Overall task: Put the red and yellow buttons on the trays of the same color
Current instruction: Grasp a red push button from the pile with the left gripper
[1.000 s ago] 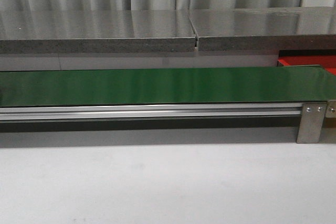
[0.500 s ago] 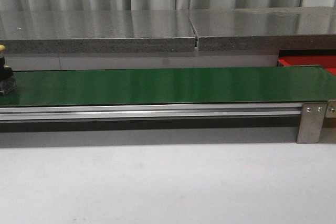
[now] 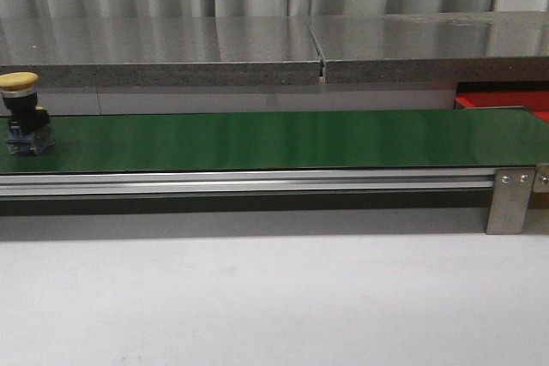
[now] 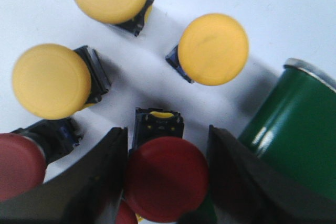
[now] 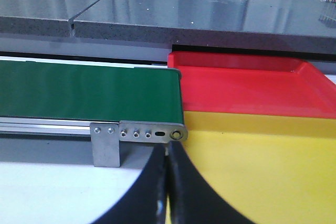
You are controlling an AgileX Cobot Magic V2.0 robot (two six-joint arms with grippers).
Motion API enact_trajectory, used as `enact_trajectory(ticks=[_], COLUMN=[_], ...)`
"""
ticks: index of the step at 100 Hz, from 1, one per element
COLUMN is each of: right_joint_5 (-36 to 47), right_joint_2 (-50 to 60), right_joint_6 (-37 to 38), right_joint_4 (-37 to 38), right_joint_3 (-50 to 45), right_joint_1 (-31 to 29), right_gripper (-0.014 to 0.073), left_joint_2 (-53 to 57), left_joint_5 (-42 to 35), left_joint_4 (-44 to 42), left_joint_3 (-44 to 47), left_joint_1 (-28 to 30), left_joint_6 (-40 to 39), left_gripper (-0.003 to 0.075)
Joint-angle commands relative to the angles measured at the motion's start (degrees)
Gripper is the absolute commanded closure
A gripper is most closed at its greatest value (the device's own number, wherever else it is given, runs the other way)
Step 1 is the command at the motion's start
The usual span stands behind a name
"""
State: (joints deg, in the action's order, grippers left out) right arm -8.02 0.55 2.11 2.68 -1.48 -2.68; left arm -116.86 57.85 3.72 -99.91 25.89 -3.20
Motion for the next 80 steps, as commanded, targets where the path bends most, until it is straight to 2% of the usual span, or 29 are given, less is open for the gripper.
enact_trajectory(ticks=[1,30,72,80], right_joint_5=[4.48,4.48,4.48,4.48], right_joint_2=[0.83,0.83,0.83,0.83], right_joint_6=[-0.15,-0.15,-0.15,-0.15], right_joint_4=[0.71,0.71,0.71,0.71], right_joint_3=[0.49,0.49,0.49,0.49], right_joint_1=[-0.39,-0.39,-0.39,-0.39], right_gripper=[0.066,0.066,0.066,0.066], left_joint_2=[7.37,12.08,9.17,9.09], left_joint_5=[-0.99,5.55,4.94,4.73], left_joint_4=[-0.28,-0.28,0.67,0.81], left_joint_3=[-1.84,-1.84,-1.06,-1.06], left_joint_1=[-1.71,-6.63,-9.33,-9.33], left_joint_6=[-0.61,-0.61,-0.48,-0.48], left_gripper=[0.0477,0.0477,0.0477,0.0451])
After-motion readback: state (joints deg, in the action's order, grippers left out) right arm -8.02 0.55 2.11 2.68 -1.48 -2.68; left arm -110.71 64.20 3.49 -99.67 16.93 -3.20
